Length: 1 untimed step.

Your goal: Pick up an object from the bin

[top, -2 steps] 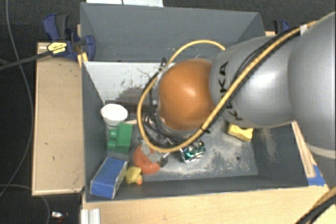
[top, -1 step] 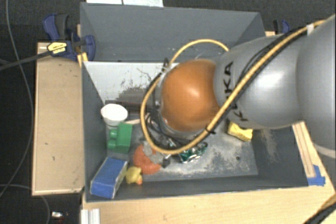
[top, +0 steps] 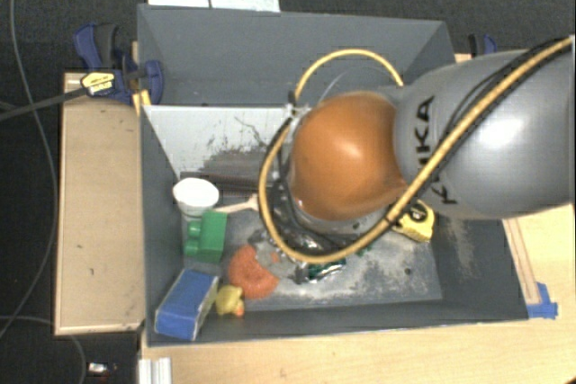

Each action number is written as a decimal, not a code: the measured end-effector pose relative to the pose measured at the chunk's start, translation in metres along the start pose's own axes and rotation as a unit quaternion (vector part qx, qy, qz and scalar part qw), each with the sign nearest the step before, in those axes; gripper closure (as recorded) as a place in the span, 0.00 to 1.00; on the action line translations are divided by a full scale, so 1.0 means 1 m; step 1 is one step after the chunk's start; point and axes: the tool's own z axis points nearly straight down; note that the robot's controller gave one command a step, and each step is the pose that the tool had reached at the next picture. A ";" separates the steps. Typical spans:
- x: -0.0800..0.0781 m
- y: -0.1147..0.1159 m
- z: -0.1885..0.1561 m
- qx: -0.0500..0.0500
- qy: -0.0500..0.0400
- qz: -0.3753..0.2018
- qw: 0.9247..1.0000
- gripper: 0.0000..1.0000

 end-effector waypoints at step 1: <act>0.036 -0.032 0.014 -0.001 0.002 -0.024 1.000 1.00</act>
Offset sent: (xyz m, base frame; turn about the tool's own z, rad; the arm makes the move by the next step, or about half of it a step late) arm 0.0067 -0.0376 0.0024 -0.0449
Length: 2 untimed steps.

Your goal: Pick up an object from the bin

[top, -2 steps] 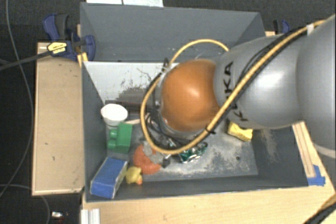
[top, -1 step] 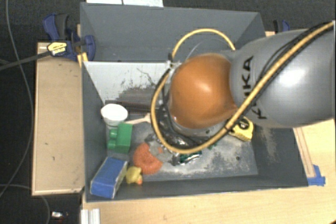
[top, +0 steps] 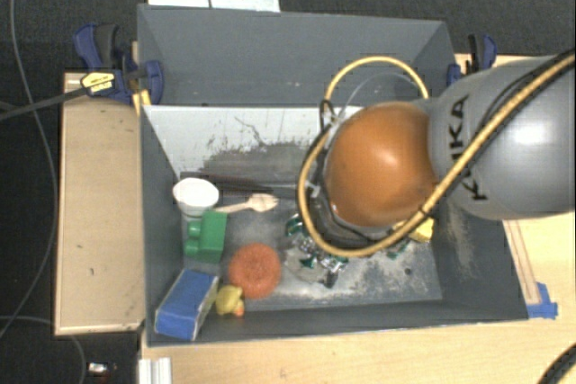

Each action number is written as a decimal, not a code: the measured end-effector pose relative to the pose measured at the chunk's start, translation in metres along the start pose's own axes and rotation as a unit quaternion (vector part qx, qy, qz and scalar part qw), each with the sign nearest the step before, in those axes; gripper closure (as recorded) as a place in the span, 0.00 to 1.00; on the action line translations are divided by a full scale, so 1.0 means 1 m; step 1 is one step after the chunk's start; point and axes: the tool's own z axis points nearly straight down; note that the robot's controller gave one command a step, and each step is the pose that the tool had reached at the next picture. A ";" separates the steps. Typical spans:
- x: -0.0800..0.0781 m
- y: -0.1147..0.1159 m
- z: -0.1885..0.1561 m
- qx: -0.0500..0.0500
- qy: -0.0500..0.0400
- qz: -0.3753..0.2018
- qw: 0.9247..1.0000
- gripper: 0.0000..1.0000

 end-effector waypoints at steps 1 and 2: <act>0.009 -0.013 -0.003 0.001 -0.001 -0.002 1.000 1.00; 0.009 -0.009 -0.011 0.001 -0.002 -0.079 0.997 1.00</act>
Offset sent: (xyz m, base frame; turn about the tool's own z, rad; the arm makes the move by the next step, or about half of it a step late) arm -0.0012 -0.0129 0.0121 -0.1604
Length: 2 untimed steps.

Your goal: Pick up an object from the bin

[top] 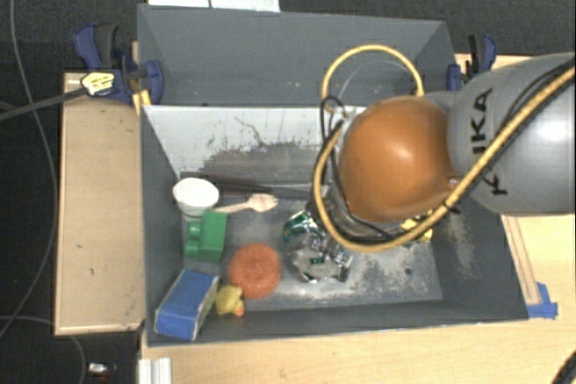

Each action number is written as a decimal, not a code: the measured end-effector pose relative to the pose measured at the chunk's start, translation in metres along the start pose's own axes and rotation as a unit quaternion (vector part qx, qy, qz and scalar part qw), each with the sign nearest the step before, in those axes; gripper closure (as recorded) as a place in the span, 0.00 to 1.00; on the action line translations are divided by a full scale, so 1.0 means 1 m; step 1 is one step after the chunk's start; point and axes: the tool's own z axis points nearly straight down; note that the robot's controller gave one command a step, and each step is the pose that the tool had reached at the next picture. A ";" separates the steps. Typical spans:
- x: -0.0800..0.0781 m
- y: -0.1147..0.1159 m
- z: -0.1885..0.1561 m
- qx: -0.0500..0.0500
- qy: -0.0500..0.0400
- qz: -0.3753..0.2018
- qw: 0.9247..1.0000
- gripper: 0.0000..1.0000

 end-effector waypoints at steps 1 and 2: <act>0.002 -0.017 0.003 0.002 -0.004 0.062 0.998 1.00; 0.001 -0.001 0.000 0.001 -0.002 -0.021 1.000 1.00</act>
Offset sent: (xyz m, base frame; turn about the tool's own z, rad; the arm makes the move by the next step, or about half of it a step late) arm -0.0035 0.0008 0.0008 -0.0509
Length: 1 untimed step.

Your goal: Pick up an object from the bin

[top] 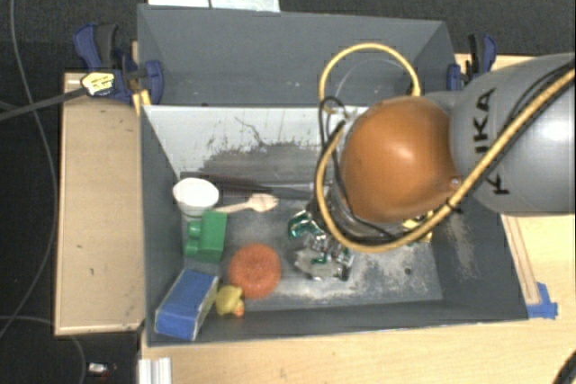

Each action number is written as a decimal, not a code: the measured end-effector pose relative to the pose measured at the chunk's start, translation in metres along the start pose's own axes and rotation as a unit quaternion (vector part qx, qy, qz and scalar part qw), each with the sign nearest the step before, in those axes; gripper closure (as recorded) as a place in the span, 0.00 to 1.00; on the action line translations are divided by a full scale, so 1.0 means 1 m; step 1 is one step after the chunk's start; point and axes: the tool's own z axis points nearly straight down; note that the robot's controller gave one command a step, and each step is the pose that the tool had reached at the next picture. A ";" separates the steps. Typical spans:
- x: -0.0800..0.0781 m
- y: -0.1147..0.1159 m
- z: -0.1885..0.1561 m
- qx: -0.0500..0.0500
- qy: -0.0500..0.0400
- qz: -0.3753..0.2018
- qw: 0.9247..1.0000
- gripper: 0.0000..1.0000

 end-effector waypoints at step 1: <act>0.002 0.000 -0.009 0.002 -0.002 -0.019 1.000 1.00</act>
Offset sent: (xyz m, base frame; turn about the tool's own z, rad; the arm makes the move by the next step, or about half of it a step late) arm -0.0017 -0.0060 0.0037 0.0149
